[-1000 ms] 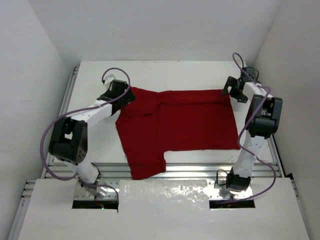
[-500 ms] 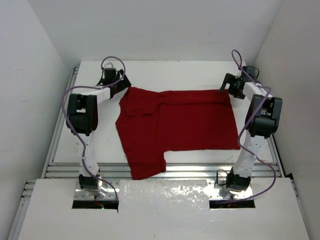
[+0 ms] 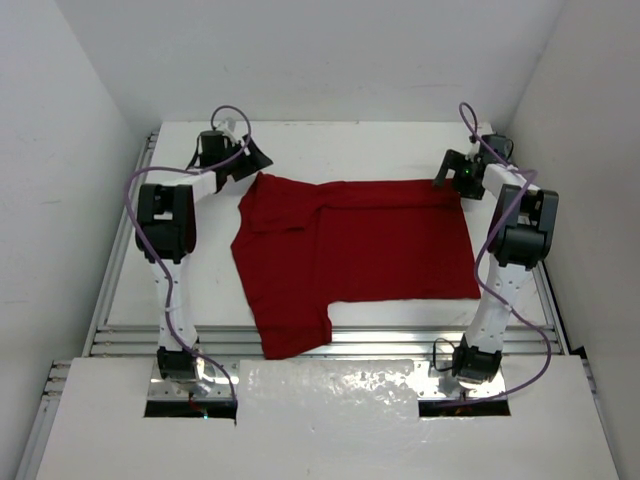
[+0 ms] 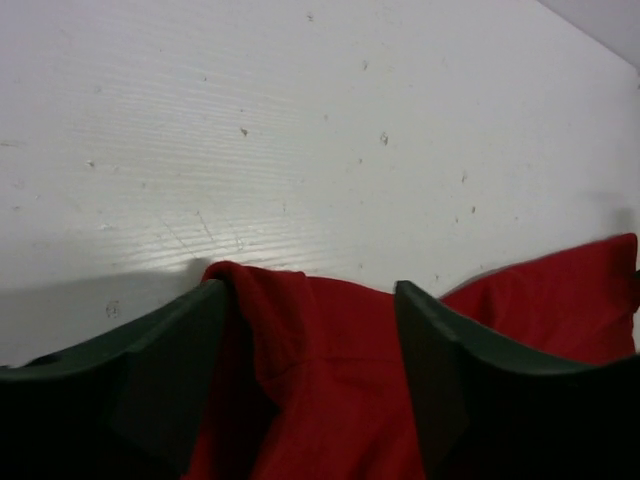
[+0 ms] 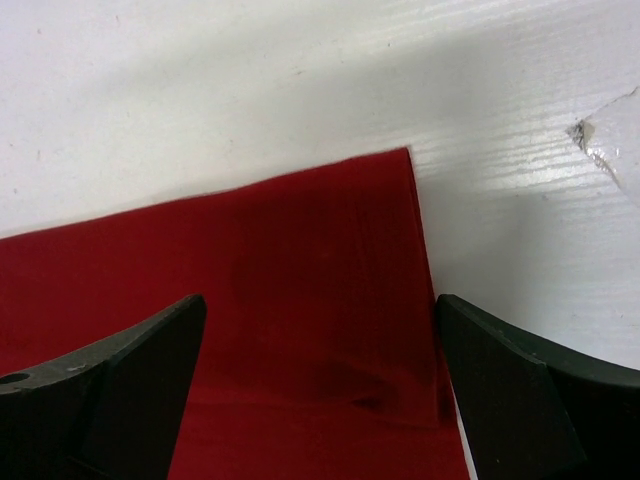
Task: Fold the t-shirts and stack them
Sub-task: Fold the flattened tshirt in 1/3 of the way
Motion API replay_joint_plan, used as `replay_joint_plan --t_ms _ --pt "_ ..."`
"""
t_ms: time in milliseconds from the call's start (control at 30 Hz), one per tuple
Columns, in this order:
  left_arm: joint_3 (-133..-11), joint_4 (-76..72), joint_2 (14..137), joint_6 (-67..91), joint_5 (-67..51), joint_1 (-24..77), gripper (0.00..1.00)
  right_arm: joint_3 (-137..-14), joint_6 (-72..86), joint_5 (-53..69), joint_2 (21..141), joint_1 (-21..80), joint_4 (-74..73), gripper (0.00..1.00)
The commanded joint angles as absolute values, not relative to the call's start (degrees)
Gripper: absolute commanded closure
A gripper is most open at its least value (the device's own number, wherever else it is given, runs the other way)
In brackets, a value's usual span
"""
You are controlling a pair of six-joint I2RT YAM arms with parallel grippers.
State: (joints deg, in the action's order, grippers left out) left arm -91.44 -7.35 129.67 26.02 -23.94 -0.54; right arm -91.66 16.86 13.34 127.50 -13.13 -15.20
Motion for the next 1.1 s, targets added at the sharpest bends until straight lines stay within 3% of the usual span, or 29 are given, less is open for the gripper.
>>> replay_joint_plan --t_ms 0,233,267,300,367,400,633,733,800,900,1000,1067 --pt "-94.0 -5.2 131.4 25.3 -25.9 -1.4 0.37 -94.0 16.4 14.2 126.6 -13.4 -15.1 0.03" --pt "-91.2 -3.0 130.2 23.8 -16.8 -0.5 0.42 -92.6 17.1 13.7 125.1 -13.5 -14.6 0.03" --pt "-91.4 -3.0 130.4 24.1 -17.3 -0.5 0.49 -92.6 17.4 13.6 125.2 -13.4 -14.5 0.03" --pt "-91.1 -3.3 130.7 24.4 -18.4 -0.5 0.74 -92.5 18.0 13.4 125.4 -13.5 -14.2 0.03" --pt "-90.0 -3.9 130.3 25.3 -18.5 -0.5 0.86 -92.5 19.0 12.9 125.6 -13.5 -13.5 0.03" --pt "-89.2 -4.9 129.3 25.7 -18.5 -0.5 1.0 -92.4 19.6 12.5 125.6 -13.4 -13.1 0.03" --pt "-81.5 -5.0 123.7 30.6 -2.1 -0.5 1.0 -86.8 23.8 7.7 122.5 -13.4 -1.9 0.03" --pt "-82.1 -4.2 123.1 30.5 -0.8 -0.5 1.0 -90.6 23.9 7.1 124.7 -13.5 -6.0 0.04" --pt "-84.0 -3.1 124.3 29.7 -1.8 -0.5 1.0 -98.2 22.2 9.5 130.2 -13.5 -9.8 0.09" --pt "-85.0 -2.6 125.0 29.3 -2.9 -0.5 1.0 -101.3 21.4 12.0 133.4 -13.5 -12.3 0.28" --pt "-85.6 -3.3 125.4 29.0 -5.3 -0.5 1.0 -100.2 20.8 14.1 133.7 -13.4 -10.5 0.31" --pt "-86.0 -3.2 125.7 28.6 -6.2 -0.5 1.0 -103.9 20.3 15.4 136.1 -13.4 -12.6 0.4"
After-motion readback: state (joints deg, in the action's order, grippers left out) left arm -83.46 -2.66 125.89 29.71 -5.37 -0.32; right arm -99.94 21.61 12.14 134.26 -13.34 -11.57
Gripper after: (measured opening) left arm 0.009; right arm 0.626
